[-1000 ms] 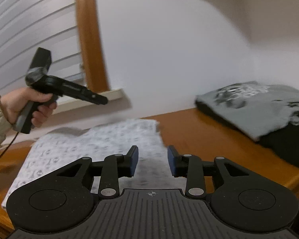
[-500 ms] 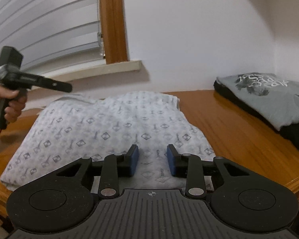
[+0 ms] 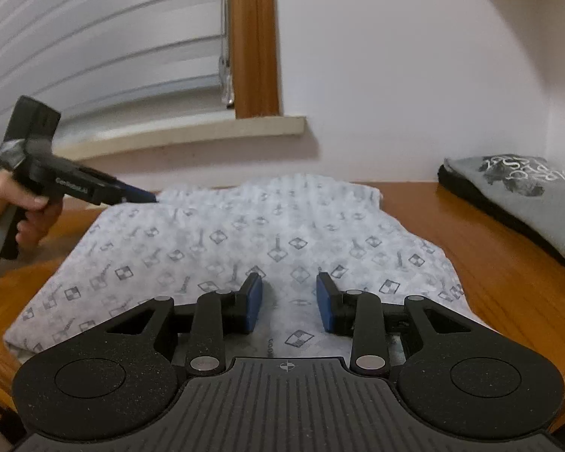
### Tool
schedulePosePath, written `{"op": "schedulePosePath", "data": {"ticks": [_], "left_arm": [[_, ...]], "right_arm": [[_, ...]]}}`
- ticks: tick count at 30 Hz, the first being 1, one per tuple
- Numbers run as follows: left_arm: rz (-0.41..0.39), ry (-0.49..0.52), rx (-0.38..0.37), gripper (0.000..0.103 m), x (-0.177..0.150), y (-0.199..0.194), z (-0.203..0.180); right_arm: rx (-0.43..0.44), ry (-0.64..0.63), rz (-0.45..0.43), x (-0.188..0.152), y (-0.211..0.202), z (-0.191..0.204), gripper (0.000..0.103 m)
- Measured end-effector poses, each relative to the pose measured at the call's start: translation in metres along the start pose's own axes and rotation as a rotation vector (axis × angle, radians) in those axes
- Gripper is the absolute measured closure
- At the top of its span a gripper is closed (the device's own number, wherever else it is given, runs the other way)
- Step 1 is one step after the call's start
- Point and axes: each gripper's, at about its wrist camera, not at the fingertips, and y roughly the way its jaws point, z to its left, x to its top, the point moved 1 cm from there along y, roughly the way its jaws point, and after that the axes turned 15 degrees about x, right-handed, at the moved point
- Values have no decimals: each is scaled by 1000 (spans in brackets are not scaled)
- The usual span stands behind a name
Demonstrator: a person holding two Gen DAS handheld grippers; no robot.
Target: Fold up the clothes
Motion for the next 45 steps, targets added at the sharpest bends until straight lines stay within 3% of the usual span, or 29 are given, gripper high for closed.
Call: {"op": "schedulePosePath", "data": {"ticks": [5,7,12,17,21,23,25,27,28,34,38,41,45], "left_arm": [[-66,-34,-42,57,5,-30,-8],[-66,-9,-74,57,3,-38,-18],[8,65,-71,57,-12,-31,-30],[28,65,-89,56,-16,-27,-25],[31,19,-117,54,-12,-19,-12],[19,-18,-81,54,-6,-13,-4],[5,-56,-37,62,-1,-9,5],[-7,-34,82,65,1,-2,8],[1,-38,105,65,0,3,11],[-19,-144,50,62,-2,0,31],[-39,-182,-22,59,0,-11,36],[-64,-162,-87,59,0,-20,26],[-91,-82,-140,59,-1,-26,5]], "right_arm": [[-40,-31,-37,8,-1,13,69],[-10,-32,-61,12,4,23,69],[106,-25,-94,19,23,55,70],[186,-60,14,4,43,80,72],[175,-67,23,-10,38,89,72],[172,-64,24,-11,34,92,72],[164,-82,25,-14,29,95,72],[156,-96,23,-17,24,99,72],[154,-92,19,-18,22,99,72],[151,-127,16,-13,12,100,72],[166,-53,-34,-6,12,89,72],[195,-63,-1,-11,23,95,72],[156,-115,-30,-24,26,108,72]]}}
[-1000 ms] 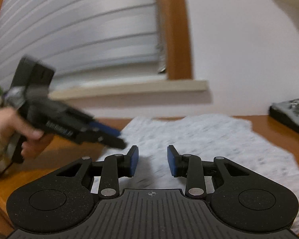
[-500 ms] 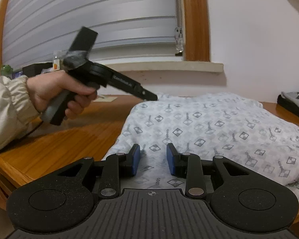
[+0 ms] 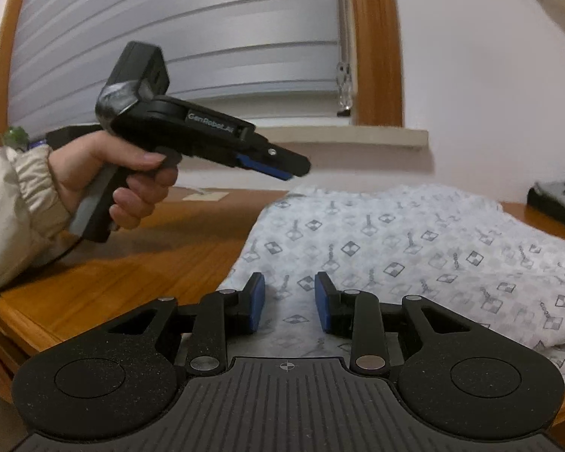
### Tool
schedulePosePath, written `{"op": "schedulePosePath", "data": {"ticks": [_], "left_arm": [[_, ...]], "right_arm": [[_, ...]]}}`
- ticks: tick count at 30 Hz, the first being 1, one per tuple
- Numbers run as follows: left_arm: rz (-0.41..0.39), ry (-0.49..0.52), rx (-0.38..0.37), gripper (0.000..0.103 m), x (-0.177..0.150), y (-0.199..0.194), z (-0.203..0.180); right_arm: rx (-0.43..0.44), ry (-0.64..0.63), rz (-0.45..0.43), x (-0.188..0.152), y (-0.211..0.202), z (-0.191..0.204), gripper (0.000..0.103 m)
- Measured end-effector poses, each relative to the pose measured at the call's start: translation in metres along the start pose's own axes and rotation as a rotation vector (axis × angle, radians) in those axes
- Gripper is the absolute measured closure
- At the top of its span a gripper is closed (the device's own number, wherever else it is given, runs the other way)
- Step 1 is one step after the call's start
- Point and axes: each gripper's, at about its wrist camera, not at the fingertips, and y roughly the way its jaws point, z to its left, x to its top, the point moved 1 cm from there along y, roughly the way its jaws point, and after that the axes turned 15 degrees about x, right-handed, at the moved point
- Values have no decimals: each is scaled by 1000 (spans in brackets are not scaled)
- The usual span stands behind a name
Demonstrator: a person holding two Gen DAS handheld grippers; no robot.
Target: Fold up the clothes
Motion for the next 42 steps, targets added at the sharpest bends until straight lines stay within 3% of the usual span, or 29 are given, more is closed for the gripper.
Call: {"op": "schedulePosePath", "data": {"ticks": [6,11,15,19,21,25,30,33,36,39,42], "left_arm": [[96,59,12,59,-12,16,-9],[144,76,50,60,-21,25,-3],[145,78,58,60,-21,24,-4],[149,63,48,60,-21,26,-1],[150,60,46,60,-21,26,-1],[149,39,37,60,-20,27,2],[140,-61,35,58,-16,22,14],[132,-63,57,50,-14,18,14],[135,-70,69,47,-14,17,12],[147,-100,77,45,-17,17,12],[168,-158,92,44,-20,16,15]], "right_arm": [[20,-13,5,15,-15,-17,73],[-156,23,-66,38,-66,-71,73],[-275,26,-33,35,-82,-108,72],[-261,52,13,11,-83,-127,73],[-255,55,-8,6,-84,-129,73],[-240,63,19,9,-84,-130,73],[-208,76,52,18,-86,-135,72],[-191,90,58,32,-89,-144,60],[-181,96,79,45,-91,-163,58],[-128,156,125,58,-86,-198,50],[-80,237,174,64,-75,-241,49]]}}
